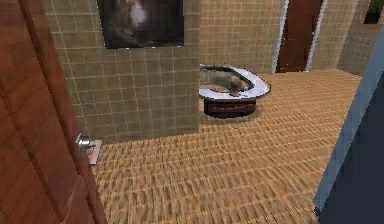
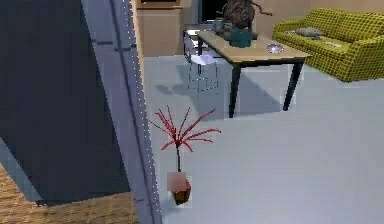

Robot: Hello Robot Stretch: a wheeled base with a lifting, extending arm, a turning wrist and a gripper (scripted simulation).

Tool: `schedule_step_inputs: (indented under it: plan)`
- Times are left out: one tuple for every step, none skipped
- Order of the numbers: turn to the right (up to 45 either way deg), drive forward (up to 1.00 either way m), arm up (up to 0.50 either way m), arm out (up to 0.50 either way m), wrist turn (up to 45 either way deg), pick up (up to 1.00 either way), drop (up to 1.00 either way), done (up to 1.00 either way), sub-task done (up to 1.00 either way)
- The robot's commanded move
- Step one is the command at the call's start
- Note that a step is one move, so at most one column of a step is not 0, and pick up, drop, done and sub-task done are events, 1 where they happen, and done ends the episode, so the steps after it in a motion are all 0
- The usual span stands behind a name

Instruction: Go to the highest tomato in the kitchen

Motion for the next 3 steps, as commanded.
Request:
schedule_step_inputs:
  plan:
    - [0.0, 0.6, 0.0, 0.0, 0.0, 0.0, 0.0, 0.0, 0.0]
    - [6.0, 0.0, 0.0, 0.0, 0.0, 0.0, 0.0, 0.0, 0.0]
    - [0.0, 0.45, 0.0, 0.0, 0.0, 0.0, 0.0, 0.0, 0.0]
